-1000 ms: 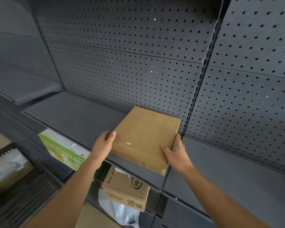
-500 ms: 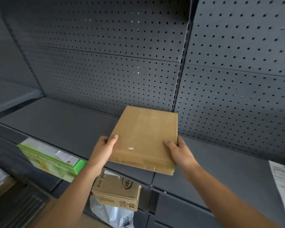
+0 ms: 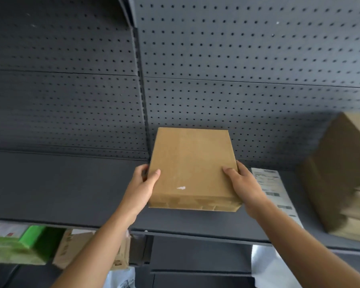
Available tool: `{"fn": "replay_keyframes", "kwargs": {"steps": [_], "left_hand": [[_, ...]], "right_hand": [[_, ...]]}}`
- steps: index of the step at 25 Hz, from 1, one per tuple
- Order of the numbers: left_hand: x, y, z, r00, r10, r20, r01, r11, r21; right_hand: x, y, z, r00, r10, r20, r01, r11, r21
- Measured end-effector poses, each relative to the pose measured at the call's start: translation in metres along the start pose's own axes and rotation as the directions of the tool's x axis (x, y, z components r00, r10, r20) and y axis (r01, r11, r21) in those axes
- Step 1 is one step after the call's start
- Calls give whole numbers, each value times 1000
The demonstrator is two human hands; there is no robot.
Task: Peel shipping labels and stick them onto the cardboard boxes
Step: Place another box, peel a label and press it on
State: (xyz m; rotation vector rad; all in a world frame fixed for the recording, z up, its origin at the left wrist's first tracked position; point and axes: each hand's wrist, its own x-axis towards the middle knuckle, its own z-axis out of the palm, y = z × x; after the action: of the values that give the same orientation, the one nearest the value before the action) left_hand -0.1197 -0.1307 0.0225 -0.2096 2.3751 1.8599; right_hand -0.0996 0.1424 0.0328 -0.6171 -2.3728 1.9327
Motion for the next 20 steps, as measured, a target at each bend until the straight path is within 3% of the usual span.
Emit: {"fn": "replay_keyframes", "kwargs": {"steps": [6,20], "left_hand": [[-5,-13,57,995,-2,98,-4,998,61],[-4,-39,71,997,-74,25,70,988,135]], "right_hand": [[-2,28,-45,998,47,-38,-46,999,29],[14,60,-48,996,68,61,-69,997,18]]}}
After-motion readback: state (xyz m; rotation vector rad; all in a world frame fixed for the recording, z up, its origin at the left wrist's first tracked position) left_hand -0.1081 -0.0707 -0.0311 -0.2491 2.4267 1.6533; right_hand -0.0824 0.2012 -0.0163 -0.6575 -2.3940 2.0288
